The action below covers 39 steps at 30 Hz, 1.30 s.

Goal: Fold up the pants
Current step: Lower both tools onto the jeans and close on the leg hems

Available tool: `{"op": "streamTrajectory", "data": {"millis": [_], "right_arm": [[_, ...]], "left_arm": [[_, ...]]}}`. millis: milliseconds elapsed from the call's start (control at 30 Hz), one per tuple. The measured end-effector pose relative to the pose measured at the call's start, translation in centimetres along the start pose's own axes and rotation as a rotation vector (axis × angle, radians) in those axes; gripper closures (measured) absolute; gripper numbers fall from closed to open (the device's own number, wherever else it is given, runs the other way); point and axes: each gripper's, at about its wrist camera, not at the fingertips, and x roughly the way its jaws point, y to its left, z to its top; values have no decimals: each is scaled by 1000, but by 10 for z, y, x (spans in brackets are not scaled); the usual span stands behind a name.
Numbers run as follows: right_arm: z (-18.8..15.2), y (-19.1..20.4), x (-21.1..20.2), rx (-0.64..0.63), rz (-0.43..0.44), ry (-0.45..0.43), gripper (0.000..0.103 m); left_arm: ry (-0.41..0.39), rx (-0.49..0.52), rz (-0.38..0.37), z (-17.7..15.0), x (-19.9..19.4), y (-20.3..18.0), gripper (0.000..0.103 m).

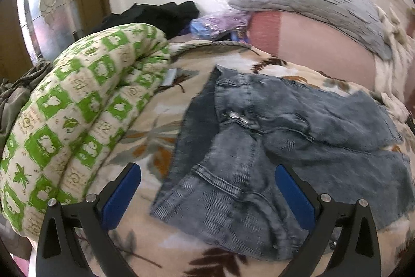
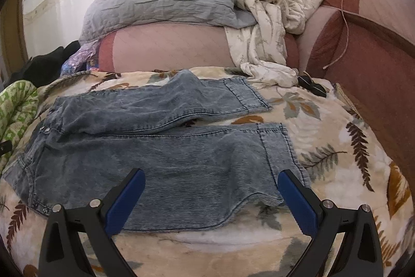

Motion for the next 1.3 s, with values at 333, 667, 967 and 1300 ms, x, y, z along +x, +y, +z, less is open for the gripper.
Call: {"op": "streamTrajectory", "data": {"millis": [333, 667, 967, 1300], "right_arm": [[19, -43, 27, 104, 47, 67, 0], [122, -65, 139, 71, 115, 192, 0], [186, -85, 258, 159, 113, 286, 0], [202, -103, 321, 239, 96, 332, 14]], "left_arm": [[6, 79, 69, 13, 35, 11, 0], [54, 198, 33, 113, 98, 4, 0], [180, 212, 18, 175, 186, -6, 1], [280, 144, -15, 193, 245, -18, 35]]}}
